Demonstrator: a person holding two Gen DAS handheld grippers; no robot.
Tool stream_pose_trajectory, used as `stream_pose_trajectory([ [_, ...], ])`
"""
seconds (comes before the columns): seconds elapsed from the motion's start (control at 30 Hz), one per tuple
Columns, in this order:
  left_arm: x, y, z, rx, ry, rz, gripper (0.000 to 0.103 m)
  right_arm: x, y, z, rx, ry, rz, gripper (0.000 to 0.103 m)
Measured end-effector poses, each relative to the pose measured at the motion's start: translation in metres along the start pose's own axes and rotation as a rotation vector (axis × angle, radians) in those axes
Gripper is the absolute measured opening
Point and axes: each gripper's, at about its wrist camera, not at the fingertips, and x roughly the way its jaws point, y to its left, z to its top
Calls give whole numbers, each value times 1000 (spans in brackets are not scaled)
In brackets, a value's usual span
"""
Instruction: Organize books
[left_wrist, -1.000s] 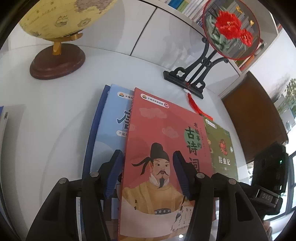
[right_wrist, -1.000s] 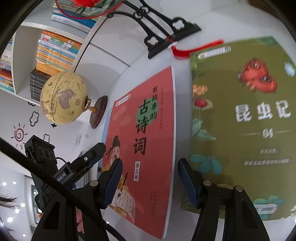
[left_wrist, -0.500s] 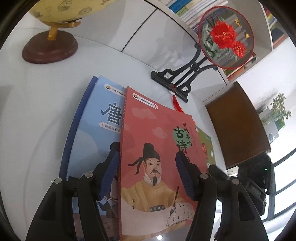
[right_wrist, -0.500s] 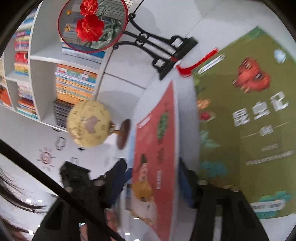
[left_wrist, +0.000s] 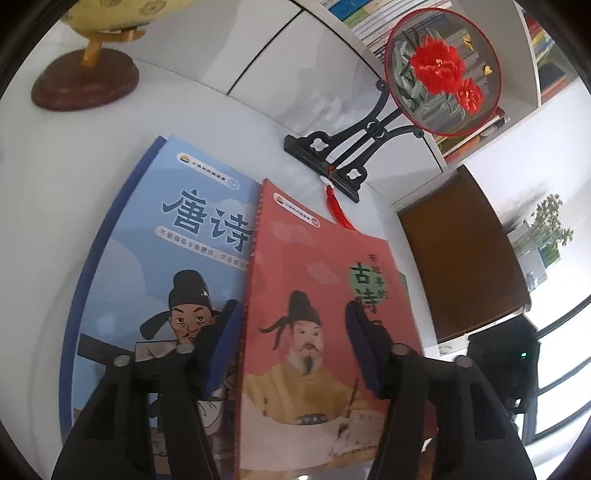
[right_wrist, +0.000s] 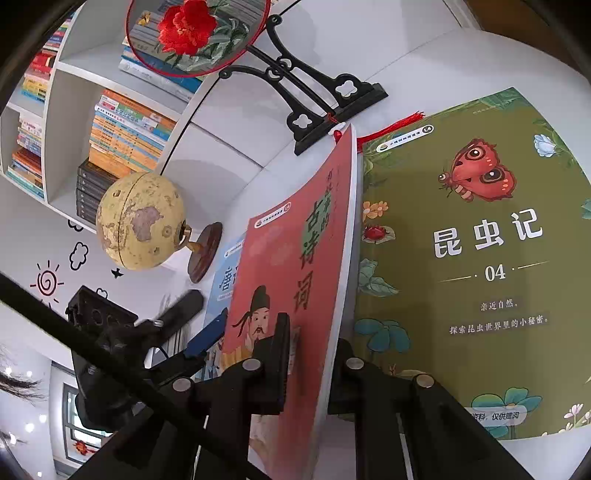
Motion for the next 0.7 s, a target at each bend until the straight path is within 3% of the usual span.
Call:
stream_pose_trajectory([
  [0.1, -2, 4, 1, -23, -7, -38, 39, -3, 5, 1, -32, -15, -34, 10],
  [0.33, -3, -1, 3, -21, -33, -76, 38, -8, 4, 4, -37, -26, -53, 10],
  [0.53, -13, -4, 6, -19, -56, -102, 38, -19, 7, 8, -28, -61, 2, 10],
  [0.7, -20, -5, 9, -11, -72, -100, 38, -22, 22, 9, -73, -69, -6, 10],
])
